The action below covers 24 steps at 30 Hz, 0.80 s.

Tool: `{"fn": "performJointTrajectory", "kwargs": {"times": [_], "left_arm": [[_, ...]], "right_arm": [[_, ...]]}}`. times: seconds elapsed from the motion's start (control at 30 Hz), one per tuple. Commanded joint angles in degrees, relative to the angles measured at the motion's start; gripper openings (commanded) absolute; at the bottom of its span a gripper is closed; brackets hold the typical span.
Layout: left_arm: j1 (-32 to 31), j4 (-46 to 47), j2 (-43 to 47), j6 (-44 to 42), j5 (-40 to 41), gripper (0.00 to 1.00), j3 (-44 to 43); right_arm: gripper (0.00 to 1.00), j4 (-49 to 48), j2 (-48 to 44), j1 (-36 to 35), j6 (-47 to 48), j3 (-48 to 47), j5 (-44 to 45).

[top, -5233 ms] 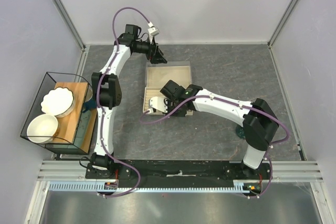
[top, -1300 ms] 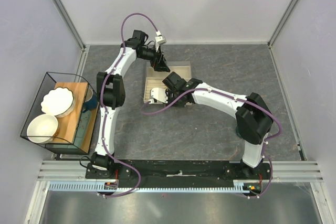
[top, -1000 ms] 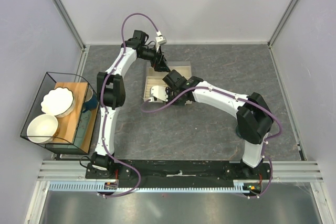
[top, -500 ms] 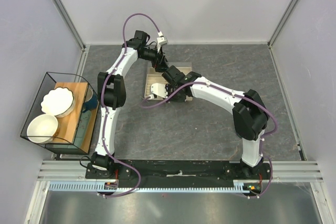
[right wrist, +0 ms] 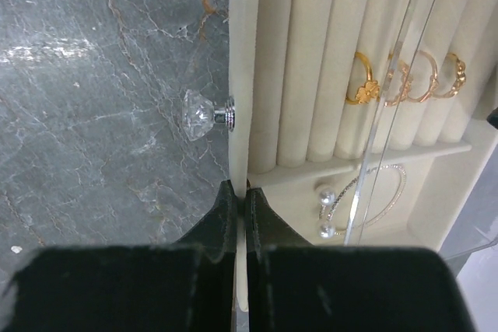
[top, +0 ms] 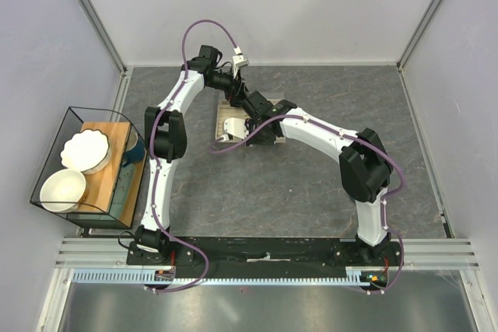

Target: Organize the mixed jewelry

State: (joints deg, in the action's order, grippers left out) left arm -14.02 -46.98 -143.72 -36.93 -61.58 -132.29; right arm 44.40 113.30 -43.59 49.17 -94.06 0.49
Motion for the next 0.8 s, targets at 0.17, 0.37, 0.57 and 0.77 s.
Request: {"fn": "performJointTrajectory", "kwargs": {"times": [0.17, 0.37, 0.57, 0.77], "left_arm": [[-1.27, -2.85, 2.74, -3.41, 0.06, 0.88, 0.98], [-1.36, -2.85, 2.92, -3.68, 0.06, 0.88, 1.16], [-1.36, -2.77, 3.1, -3.77, 0.06, 0.87, 1.42], [-1.53, -2.85, 3.1, -3.77, 0.23, 0.87, 1.42]], "right_arm": [[0.0, -7.22, 1.84, 1.05, 2.95, -4.73, 6.8], [0.08, -7.75, 2.55, 1.14, 2.95, -5.78, 8.47], [0.29, -8.19, 0.88, 1.06, 2.6, -4.38, 9.0], [0.45, -10.04, -1.58, 1.05, 2.34, -1.83, 9.0]]}}
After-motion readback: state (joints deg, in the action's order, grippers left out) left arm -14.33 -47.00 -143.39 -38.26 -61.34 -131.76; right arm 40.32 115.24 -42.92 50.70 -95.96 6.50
